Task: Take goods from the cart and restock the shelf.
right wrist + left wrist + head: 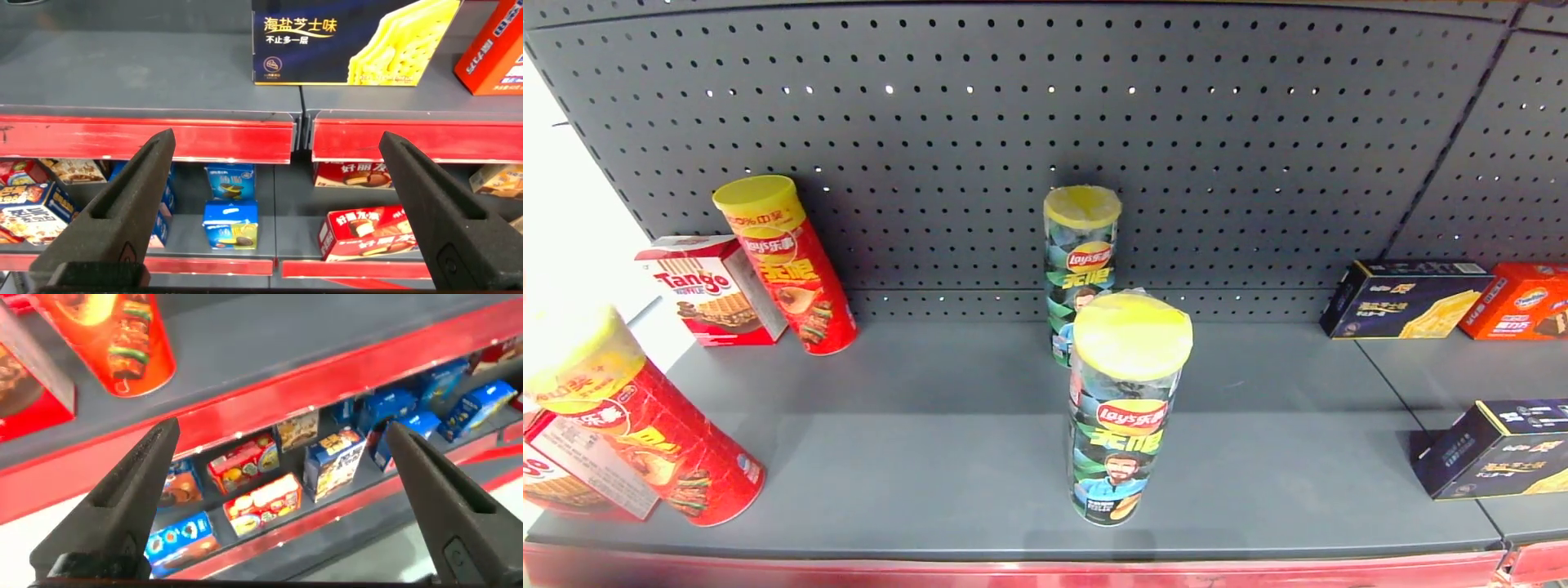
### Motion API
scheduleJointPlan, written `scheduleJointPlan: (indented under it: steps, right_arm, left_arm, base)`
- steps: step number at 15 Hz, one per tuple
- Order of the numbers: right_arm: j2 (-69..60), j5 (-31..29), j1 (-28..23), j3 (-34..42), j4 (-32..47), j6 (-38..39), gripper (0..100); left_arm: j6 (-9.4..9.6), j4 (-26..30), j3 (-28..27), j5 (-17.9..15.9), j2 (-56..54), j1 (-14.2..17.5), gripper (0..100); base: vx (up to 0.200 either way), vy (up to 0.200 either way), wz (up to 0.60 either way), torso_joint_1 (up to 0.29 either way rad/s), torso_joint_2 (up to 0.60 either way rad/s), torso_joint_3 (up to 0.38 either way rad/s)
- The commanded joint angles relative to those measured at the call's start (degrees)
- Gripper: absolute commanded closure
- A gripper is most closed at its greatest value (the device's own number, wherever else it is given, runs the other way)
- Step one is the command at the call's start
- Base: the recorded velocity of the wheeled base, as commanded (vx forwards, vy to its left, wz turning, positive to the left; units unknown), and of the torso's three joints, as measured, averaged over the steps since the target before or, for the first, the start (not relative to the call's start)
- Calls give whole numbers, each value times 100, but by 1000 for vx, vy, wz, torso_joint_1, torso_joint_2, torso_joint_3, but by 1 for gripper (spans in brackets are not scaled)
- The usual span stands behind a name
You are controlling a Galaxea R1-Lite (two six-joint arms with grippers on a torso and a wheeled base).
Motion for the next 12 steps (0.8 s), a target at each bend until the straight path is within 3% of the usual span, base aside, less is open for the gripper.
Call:
scheduleJointPlan:
  steps: [1, 3, 5, 10, 11, 12]
  right_arm:
    - [7, 2, 2, 0, -4, -2, 0]
    - [7, 2, 2, 0, -4, -2, 0]
    - [7, 2, 2, 0, -4, -2, 0]
    - [7, 2, 11, 0, -4, -2, 0]
    - [7, 2, 2, 0, -4, -2, 0]
    - [7, 2, 2, 0, -4, -2, 0]
  left_arm:
    - [15, -23, 0, -19, 24, 669, 0]
    - [-21, -23, 0, -2, -178, 1170, 0]
    - [-21, -23, 0, -2, -477, 1003, 0]
    - [-47, -23, 0, -10, -477, 994, 0]
    - [-91, -23, 0, 315, -477, 1012, 0]
    - [-223, -23, 0, 992, -477, 1012, 0]
  base:
    - [0, 0, 0, 0, 0, 0]
    - [0, 0, 0, 0, 0, 0]
    - [0, 0, 0, 0, 0, 0]
    - [0, 0, 0, 0, 0, 0]
    - [0, 0, 0, 0, 0, 0]
    - [0, 0, 0, 0, 0, 0]
